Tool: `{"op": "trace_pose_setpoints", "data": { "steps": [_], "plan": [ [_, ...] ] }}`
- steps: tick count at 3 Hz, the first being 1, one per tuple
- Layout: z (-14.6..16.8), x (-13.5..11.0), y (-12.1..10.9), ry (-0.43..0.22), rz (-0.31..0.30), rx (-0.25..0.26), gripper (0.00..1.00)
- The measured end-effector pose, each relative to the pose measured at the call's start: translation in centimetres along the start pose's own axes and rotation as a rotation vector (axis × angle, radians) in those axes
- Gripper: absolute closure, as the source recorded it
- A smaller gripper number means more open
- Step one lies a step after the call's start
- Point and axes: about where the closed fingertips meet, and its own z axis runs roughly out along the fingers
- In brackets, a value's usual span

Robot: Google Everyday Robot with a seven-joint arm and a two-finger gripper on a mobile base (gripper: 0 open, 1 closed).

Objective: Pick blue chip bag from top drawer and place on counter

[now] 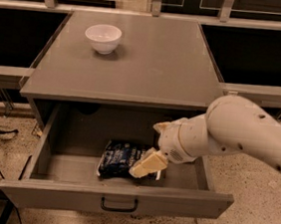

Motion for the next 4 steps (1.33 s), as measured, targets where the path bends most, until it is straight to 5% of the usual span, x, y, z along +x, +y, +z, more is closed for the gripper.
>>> {"op": "trace_pose_setpoints", "data": {
  "steps": [2, 4],
  "plan": [
    [7.0, -0.6, 0.2, -0.028, -0.021, -0.011, 0.20],
    [10.2, -0.1, 0.1, -0.009, -0.046, -0.005, 0.21]
  ]
}}
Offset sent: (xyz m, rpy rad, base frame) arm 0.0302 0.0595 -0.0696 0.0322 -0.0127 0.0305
